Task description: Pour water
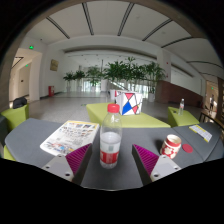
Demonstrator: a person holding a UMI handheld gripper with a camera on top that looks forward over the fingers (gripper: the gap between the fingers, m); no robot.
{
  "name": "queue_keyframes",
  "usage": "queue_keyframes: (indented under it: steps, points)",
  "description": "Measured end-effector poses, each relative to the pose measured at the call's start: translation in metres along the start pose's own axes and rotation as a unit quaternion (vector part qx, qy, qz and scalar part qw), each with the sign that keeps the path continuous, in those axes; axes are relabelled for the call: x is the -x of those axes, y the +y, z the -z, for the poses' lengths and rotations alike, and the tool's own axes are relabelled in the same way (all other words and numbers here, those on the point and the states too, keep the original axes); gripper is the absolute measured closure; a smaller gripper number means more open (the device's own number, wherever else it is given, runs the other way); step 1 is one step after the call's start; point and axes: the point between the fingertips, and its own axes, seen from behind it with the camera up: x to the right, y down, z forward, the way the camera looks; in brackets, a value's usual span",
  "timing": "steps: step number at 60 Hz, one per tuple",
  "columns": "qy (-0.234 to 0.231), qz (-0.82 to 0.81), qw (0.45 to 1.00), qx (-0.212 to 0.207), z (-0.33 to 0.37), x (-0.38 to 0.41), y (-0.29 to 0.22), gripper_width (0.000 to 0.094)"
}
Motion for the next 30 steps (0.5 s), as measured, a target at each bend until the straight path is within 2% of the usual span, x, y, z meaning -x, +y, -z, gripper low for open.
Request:
queue_keyframes:
  steps: [9,17,20,23,30]
  points:
    - [0.0,-0.012,1.0,0.012,-0.069,0.004,-0.005,0.0156]
    - [-0.006,-0.02,0.999,0.029,-0.097,0.009,0.005,0.0222]
    - [-0.003,-0.017,0.999,0.034,-0.104,0.01,0.012,0.0262]
    - [0.003,-0.018,0.999,0.033,-0.107,0.008,0.015,0.0398]
    - [0.002,-0.024,1.0,0.019,-0.108,0.007,0.013,0.0486]
